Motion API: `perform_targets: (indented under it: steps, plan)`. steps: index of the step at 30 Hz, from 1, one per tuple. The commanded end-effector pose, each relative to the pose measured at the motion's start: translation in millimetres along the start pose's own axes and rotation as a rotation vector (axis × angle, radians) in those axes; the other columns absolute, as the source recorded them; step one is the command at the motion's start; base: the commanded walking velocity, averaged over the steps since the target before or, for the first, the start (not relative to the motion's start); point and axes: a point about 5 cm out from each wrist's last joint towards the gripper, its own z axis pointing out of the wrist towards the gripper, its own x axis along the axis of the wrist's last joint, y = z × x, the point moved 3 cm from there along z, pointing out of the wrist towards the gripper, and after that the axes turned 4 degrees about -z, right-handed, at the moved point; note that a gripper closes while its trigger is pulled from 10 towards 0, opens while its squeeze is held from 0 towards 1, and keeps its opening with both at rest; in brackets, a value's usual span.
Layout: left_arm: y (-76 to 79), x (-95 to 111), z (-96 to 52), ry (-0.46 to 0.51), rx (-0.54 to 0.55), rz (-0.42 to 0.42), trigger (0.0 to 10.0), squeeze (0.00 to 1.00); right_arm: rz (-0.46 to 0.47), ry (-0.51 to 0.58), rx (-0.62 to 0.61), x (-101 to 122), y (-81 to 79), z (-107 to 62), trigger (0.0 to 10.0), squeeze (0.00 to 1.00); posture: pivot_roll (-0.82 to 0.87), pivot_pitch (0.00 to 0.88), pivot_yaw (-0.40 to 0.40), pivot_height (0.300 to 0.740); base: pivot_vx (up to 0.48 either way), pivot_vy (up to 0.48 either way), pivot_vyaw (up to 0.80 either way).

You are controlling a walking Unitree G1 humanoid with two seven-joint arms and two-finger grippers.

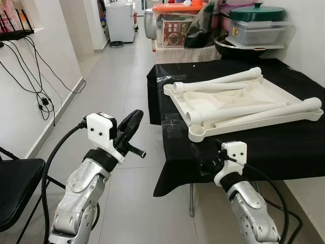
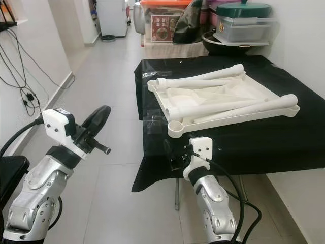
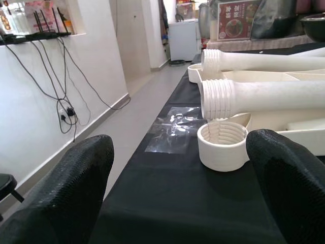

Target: Building children table

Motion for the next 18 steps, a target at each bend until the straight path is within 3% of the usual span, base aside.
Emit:
perform_targets:
  steps: [1,4,8,11,18]
  plan:
    - [-4.5,-13.8,-2.9,-0.069,0.024,0.008,10.0,0.0,0.003,0.004,0.008,1.6,-1.0,-0.9,10.0,0.0,0.02,0.0,-0.009,0.74,0.0,0.0,0.0]
    - [-21.7,-44.0,-14.5,-0.193,0.146,0.005,10.0,0.0,0.0,0.003,0.01,1.7,-1.4,-0.6,10.0,0.0,0.01,0.0,-0.007,0.74,0.0,0.0,0.0]
    - [-26.5,-55.1,-21.5,-0.233,0.186,-0.008,10.0,0.0,-0.001,0.002,0.009,1.7,-1.5,-0.6,10.0,0.0,0.02,0.0,-0.007,0.74,0.0,-0.074,0.0]
    - [-24.8,-66.1,-29.7,-0.25,0.199,-0.101,10.0,0.0,-0.001,0.001,0.01,1.0,-2.1,-1.0,10.0,0.0,0.02,0.0,-0.005,0.74,0.0,-0.48,0.0]
    - [-20.3,-76.8,-33.6,-0.283,0.191,-0.099,10.0,0.0,0.0,-0.001,0.016,-0.4,-3.8,-0.7,10.0,0.0,0.02,0.0,0.001,0.74,0.0,-0.476,0.0]
